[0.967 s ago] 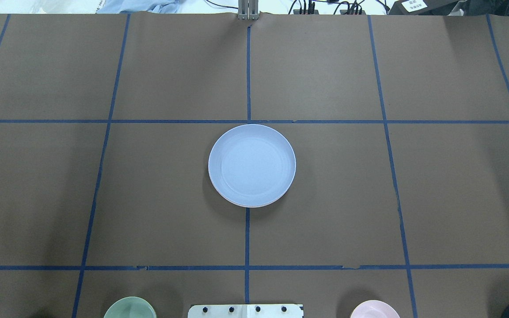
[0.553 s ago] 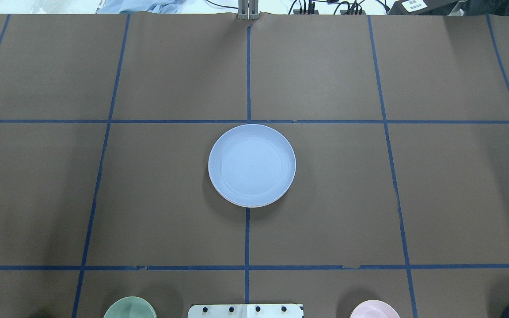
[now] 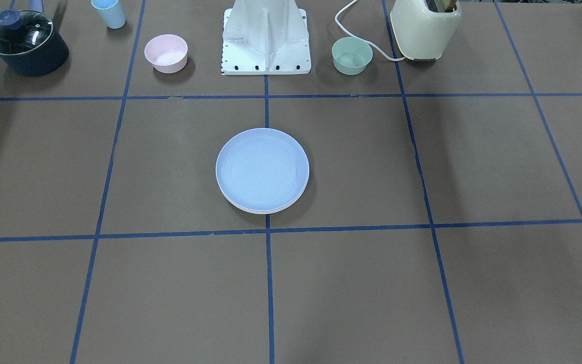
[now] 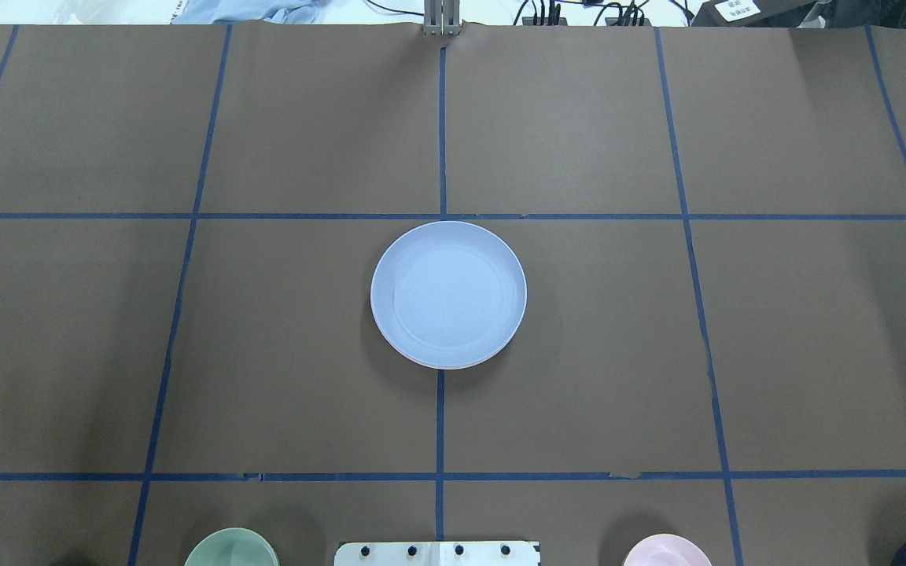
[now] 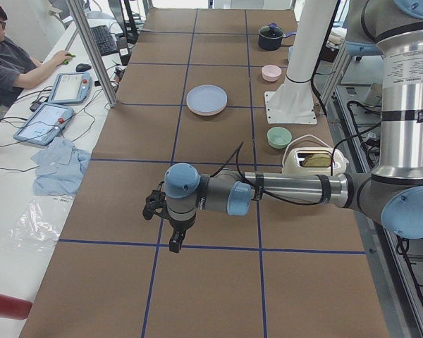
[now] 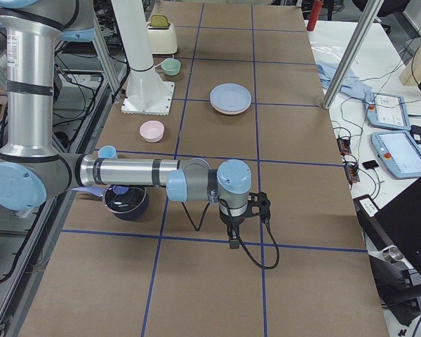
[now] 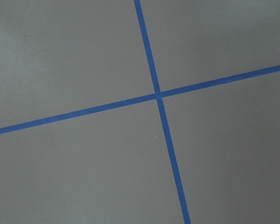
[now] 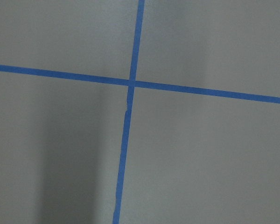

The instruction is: Stack three plates with pink and blue

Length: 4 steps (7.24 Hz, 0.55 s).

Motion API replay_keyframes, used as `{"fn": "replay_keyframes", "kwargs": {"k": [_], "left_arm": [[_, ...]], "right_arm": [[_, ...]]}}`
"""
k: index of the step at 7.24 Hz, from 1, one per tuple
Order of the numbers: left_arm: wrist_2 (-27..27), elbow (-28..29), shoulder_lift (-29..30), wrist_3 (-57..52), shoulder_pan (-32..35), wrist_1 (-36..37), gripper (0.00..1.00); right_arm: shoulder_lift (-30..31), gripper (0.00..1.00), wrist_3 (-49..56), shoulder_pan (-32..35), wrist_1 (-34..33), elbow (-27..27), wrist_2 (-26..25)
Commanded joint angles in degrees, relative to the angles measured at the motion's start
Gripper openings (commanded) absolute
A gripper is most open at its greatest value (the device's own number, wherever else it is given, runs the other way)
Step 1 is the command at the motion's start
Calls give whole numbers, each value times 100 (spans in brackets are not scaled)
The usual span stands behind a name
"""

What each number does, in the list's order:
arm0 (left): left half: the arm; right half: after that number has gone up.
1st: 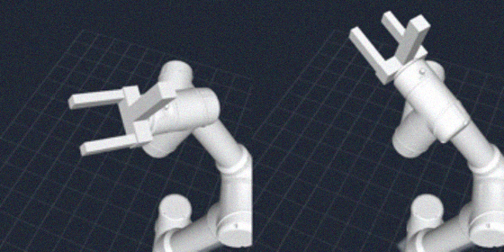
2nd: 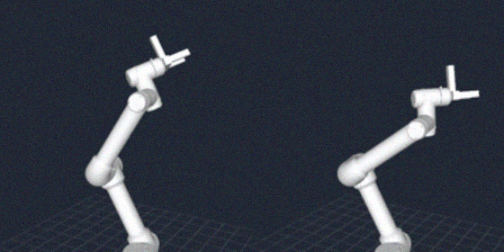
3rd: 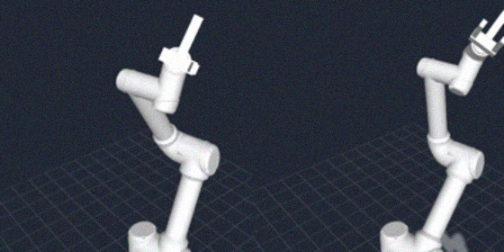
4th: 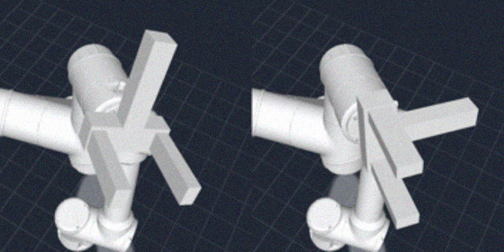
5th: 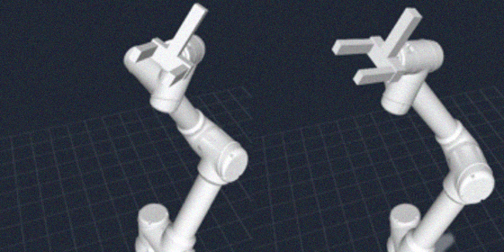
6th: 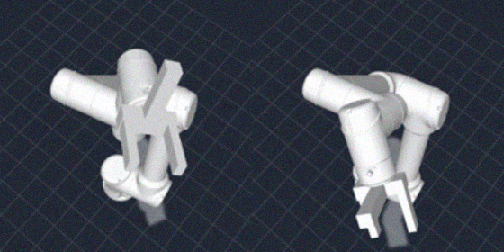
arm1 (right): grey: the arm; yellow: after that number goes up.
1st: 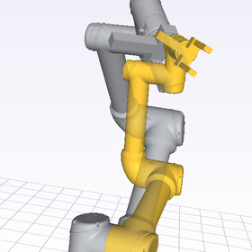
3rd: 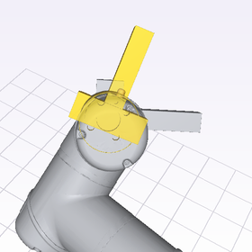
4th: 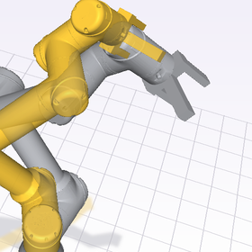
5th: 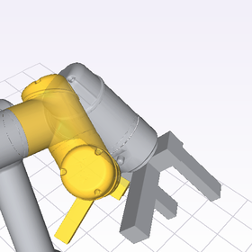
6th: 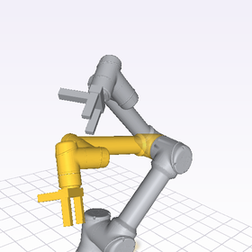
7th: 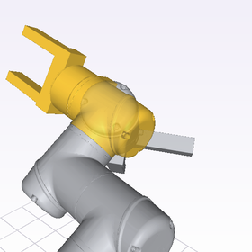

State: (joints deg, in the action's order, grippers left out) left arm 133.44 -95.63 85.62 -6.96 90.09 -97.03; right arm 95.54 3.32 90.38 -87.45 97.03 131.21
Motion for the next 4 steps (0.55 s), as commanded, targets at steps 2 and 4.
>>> {"fn": "replay_keyframes", "kwargs": {"k": [2,4], "left_arm": [[-2,1,-1,-7,0,0,100],[-11,1,-1,-7,0,9,100]], "right_arm": [[-1,100,-16,6,0,0,1],[-1,100,-16,-3,0,0,1]]}}
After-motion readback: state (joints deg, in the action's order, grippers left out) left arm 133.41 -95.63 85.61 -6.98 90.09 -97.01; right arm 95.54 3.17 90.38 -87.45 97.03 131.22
